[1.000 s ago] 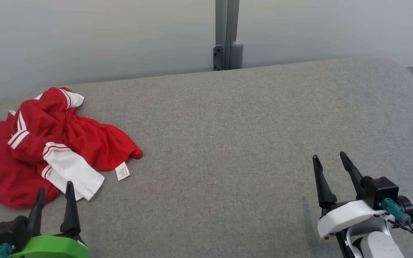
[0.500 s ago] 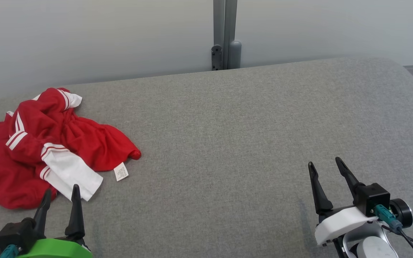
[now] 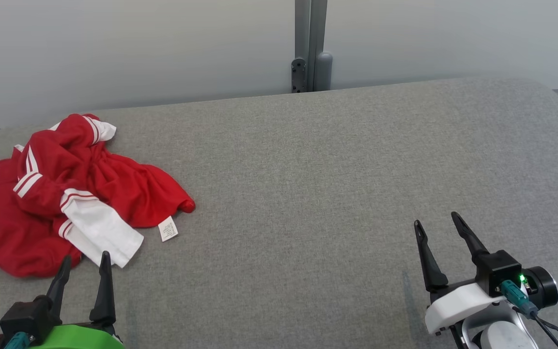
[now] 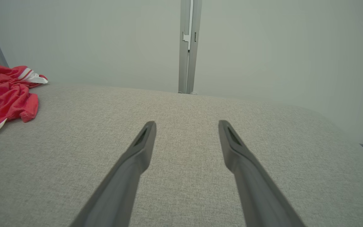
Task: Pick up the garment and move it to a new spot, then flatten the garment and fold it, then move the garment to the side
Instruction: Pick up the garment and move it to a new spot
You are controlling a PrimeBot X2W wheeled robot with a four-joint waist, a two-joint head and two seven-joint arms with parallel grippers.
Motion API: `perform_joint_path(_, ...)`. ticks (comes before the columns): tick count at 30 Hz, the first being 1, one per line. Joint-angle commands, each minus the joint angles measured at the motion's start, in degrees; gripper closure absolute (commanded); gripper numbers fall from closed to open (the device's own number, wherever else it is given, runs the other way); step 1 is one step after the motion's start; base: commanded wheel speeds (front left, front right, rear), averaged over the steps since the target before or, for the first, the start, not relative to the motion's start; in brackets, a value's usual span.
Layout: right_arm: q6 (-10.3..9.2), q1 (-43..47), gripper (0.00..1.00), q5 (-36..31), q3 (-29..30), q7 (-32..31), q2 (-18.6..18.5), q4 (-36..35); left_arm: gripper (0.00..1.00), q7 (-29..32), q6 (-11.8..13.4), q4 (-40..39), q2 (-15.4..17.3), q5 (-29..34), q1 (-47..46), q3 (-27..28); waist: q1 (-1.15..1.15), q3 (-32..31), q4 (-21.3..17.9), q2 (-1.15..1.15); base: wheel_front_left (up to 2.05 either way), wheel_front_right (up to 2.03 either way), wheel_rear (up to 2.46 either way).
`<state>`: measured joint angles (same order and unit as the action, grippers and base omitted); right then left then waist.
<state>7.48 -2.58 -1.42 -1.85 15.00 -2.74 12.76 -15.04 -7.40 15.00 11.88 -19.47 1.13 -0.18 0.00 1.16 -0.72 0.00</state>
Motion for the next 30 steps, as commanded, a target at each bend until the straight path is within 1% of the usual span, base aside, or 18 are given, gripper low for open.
perform_joint_path(1, 0.01, 0.6, 0.0, -0.1, 0.2, 0.3, -0.3, 0.0, 0.0, -0.2, -0.2, 0.1, 0.4, 0.0, 0.5, -0.1, 0.0, 0.0, 0.3, 0.0, 0.0, 0.0, 0.0)
perform_joint_path(6, 0.01, 0.6, 0.0, 0.3, -0.3, 0.3, -0.3, 0.0, 0.0, -0.2, -0.2, 0.4, 0.5, -0.4, -0.1, -0.2, 0.0, -0.1, 1.8, 0.0, 0.0, 0.0, 0.0)
perform_joint_path(9, 0.01, 0.9, 0.0, 0.8, -0.4, 0.3, -0.3, -0.1, 0.0, -0.2, -0.2, 0.6, 0.2, -0.5, -0.4, -0.2, 0.0, -0.4, 3.7, 0.0, 0.0, 0.0, 0.0)
perform_joint_path(14, 0.01, 1.0, 0.0, 1.2, -0.8, 0.2, -0.2, 0.4, 0.0, -0.2, -0.2, 1.0, 0.0, -0.5, -0.6, -0.2, 0.0, -1.0, 9.1, 0.0, 0.0, 0.0, 0.0)
perform_joint_path(22, 0.01, 0.0, 0.0, 1.6, -3.1, 0.2, -0.2, 1.8, 0.0, -0.2, -0.2, 1.5, -0.1, 0.2, 0.2, 0.7, 0.0, -2.0, 19.7, 0.0, 0.0, 0.0, 0.0)
perform_joint_path(27, 0.01, -1.0, 0.0, 2.5, -4.5, 0.2, -0.3, 2.4, 0.0, -0.1, -0.1, 1.4, 0.0, 0.5, 1.2, 1.3, 0.0, -2.4, 23.6, 0.0, 0.0, 0.0, 0.0)
perform_joint_path(30, 0.01, -1.3, 0.0, 3.0, -5.1, 0.2, -0.3, 2.6, 0.0, -0.1, -0.1, 1.3, 0.3, 0.2, 1.4, 1.7, 0.0, -2.3, 24.9, 0.0, 0.0, 0.0, 0.0)
